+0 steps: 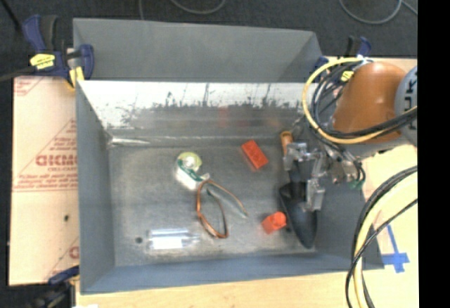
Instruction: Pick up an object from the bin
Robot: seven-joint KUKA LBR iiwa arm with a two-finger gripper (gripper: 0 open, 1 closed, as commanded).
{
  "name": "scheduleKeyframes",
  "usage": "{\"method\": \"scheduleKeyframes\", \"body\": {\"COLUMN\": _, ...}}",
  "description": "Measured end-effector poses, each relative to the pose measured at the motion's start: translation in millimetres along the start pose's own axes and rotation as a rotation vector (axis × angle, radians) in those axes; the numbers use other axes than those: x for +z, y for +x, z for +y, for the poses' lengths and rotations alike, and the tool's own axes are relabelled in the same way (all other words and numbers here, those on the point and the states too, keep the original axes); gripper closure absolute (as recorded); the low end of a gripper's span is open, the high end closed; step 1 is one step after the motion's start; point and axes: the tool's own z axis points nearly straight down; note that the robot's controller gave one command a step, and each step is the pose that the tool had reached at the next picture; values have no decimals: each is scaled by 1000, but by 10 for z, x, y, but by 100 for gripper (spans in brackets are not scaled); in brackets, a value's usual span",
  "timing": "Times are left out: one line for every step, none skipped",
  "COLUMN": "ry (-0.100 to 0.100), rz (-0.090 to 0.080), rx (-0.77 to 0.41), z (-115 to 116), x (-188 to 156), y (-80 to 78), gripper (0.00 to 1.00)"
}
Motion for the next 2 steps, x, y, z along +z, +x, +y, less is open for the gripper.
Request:
{"method": "scheduleKeyframes", "body": {"ry": -6, "rz": -12, "rx": -220, "z": -164, "x": 260, "y": -111, "gripper": 0}}
{"method": "scheduleKeyframes", "body": {"ry": -7, "rz": -9, "rx": -379, "z": -179, "x": 415, "y": -261, "gripper": 100}}
